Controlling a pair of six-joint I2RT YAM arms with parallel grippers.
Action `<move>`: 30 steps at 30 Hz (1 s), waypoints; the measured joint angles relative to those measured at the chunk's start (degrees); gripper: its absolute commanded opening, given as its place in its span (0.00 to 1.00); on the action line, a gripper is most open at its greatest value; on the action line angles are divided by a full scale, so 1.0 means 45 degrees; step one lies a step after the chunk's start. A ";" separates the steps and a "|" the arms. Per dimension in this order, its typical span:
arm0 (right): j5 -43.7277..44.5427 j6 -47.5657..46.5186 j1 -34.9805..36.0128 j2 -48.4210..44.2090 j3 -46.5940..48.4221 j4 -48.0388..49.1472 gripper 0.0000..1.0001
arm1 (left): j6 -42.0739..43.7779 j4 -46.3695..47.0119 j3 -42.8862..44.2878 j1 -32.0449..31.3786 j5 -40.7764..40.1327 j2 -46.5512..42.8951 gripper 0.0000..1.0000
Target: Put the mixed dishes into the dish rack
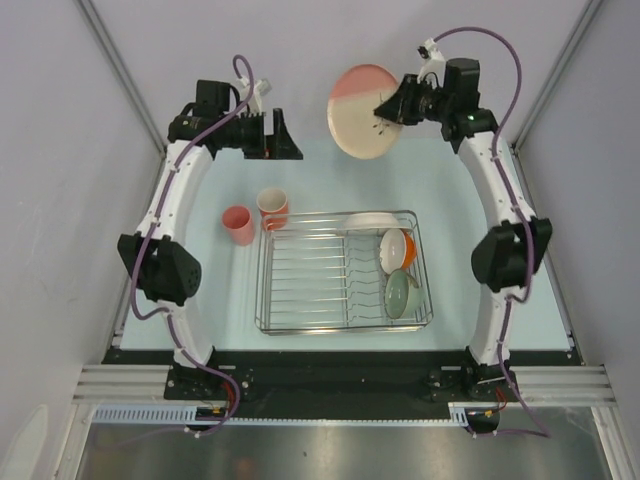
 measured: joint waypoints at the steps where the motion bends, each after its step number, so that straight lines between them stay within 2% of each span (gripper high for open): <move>1: 0.0199 -0.0457 0.0185 -0.0695 -0.0384 -0.0306 0.00 | 0.0097 -0.0117 -0.0233 0.0015 -0.0078 -0.0117 1.00; 4: 0.0816 -0.2288 0.1404 -0.3759 -0.1729 -0.1719 0.00 | 0.0423 -0.0500 -0.1001 0.0034 -0.0442 -0.0525 1.00; 10: 0.1520 -0.5173 0.4201 -0.8636 -0.3949 -0.3463 0.00 | 0.1098 -0.0850 -0.2798 0.0034 -0.1078 -0.1749 1.00; 15: 0.3677 -0.7485 0.6863 -1.1939 -0.6475 -0.5047 0.00 | 0.1336 -0.0588 -0.5367 0.0010 -0.1554 -0.3031 1.00; 22: 0.7577 -0.9199 0.9602 -1.2347 -0.7907 -0.7057 0.00 | 0.1739 -0.0287 -0.6873 -0.0126 -0.2467 -0.3361 1.00; 27: 1.1016 -1.0020 1.1982 -1.1259 -0.9034 -0.8354 0.00 | 0.1787 -0.0102 -0.7179 -0.0189 -0.2783 -0.3507 1.00; 30: 1.2220 -1.0501 1.2896 -1.0428 -0.9432 -0.8830 0.00 | 0.1812 -0.0049 -0.7179 -0.0199 -0.2832 -0.3546 1.00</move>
